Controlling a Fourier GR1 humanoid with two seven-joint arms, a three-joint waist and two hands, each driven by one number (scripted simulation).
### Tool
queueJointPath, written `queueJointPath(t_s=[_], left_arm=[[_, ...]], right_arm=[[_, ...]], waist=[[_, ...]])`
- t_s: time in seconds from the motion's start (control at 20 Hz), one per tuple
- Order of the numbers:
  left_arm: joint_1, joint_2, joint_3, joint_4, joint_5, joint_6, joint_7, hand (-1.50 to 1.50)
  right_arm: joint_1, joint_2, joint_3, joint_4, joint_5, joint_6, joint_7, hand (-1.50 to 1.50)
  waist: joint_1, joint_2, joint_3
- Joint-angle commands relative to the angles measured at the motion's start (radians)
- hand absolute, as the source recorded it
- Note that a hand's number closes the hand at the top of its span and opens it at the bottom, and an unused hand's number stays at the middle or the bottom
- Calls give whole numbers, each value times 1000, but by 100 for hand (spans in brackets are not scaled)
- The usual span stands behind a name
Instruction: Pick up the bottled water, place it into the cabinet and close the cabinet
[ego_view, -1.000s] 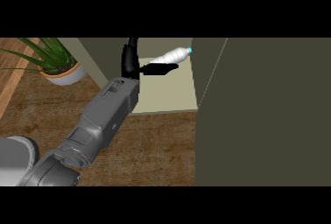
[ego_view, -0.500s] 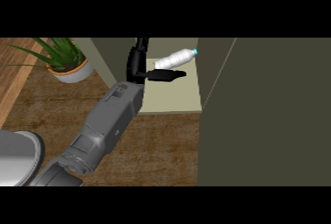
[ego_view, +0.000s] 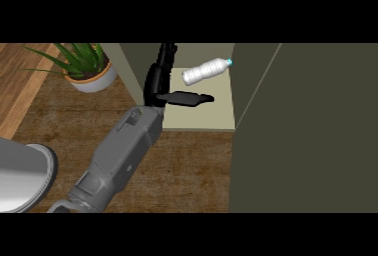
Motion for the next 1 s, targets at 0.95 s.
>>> queueJointPath(t_s=[0.95], left_arm=[[885, 167, -360, -1299, -15, 130, 379, -150]], right_arm=[[-2, -70, 53, -70, 64, 30, 46, -150]], waist=[[6, 0, -2]])
